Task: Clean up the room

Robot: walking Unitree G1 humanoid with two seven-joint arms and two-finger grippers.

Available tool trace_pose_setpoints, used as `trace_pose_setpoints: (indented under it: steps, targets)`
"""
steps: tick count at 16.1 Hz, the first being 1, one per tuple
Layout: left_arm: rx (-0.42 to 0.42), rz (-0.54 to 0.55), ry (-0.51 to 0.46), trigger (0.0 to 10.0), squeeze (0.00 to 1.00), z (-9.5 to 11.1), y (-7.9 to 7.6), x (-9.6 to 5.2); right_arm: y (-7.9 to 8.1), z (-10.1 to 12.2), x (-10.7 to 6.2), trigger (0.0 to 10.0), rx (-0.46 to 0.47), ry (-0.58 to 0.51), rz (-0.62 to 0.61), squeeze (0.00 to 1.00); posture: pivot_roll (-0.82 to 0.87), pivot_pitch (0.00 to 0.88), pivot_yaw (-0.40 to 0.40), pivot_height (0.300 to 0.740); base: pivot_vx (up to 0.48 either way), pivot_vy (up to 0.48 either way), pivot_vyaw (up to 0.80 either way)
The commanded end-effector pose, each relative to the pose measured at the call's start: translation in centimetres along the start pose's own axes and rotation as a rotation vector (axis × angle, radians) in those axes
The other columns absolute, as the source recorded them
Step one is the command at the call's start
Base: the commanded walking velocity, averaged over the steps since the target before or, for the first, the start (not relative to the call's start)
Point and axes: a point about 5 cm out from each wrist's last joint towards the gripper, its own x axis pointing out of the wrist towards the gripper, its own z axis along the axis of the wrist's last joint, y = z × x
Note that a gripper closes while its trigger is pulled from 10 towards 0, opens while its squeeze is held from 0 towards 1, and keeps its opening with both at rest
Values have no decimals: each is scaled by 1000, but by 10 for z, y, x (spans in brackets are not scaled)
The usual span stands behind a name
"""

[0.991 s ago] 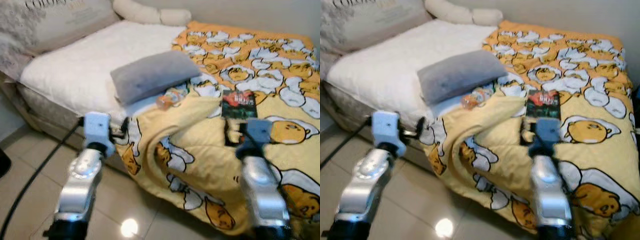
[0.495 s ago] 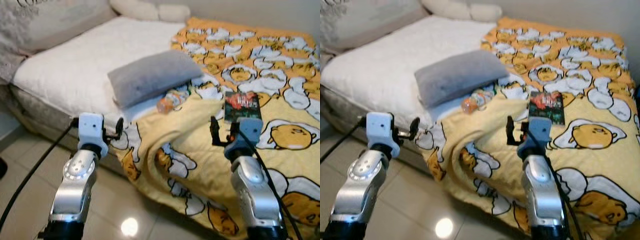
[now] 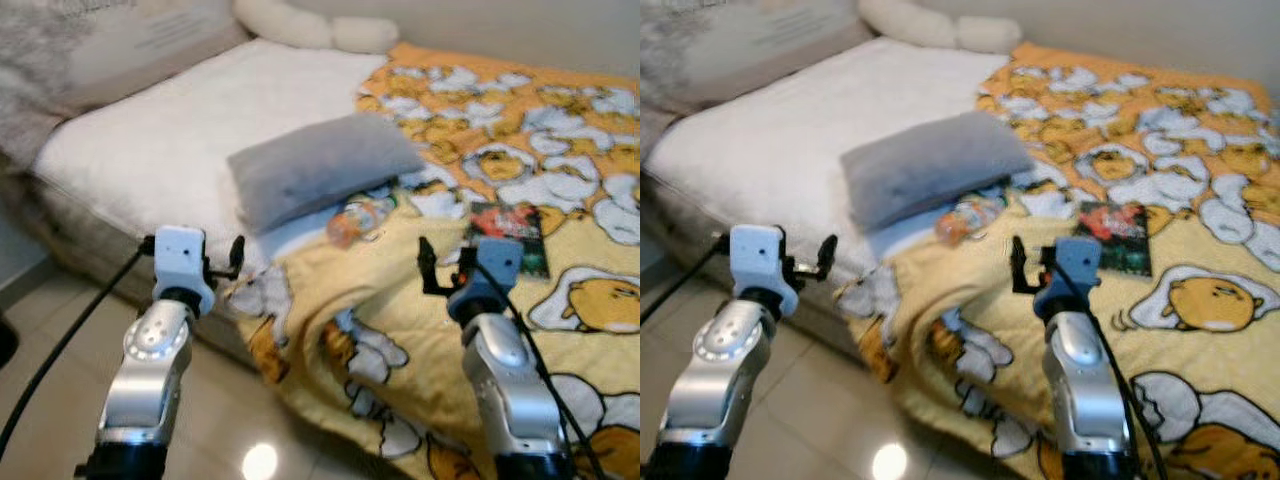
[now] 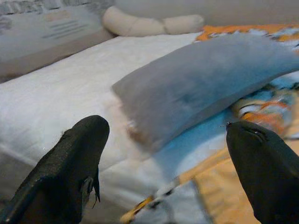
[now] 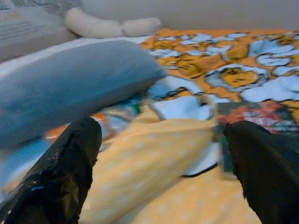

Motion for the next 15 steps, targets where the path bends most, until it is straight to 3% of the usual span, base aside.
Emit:
trace_pose_setpoints:
  steps: [1,11,13,15]
  targets:
    - [14,-10,-12,10000,1000,3,-2,0,-4,3,2,10000,2,-5,-32,0,-54,0,35,740,368,0,0]
    - [24,-21,-9,10000,1000,3,-2,0,-2,2,2,10000,19,4,-13,0,-54,0,38,740,360,0,0]
    - [26,-20,-9,10000,1000,4,-1,1,3,3,3,10000,-12,6,26,0,-53,0,39,740,352,0,0]
    - [33,-28,-10,10000,1000,4,-2,1,9,5,4,10000,-50,5,79,0,-53,0,40,740,358,0,800]
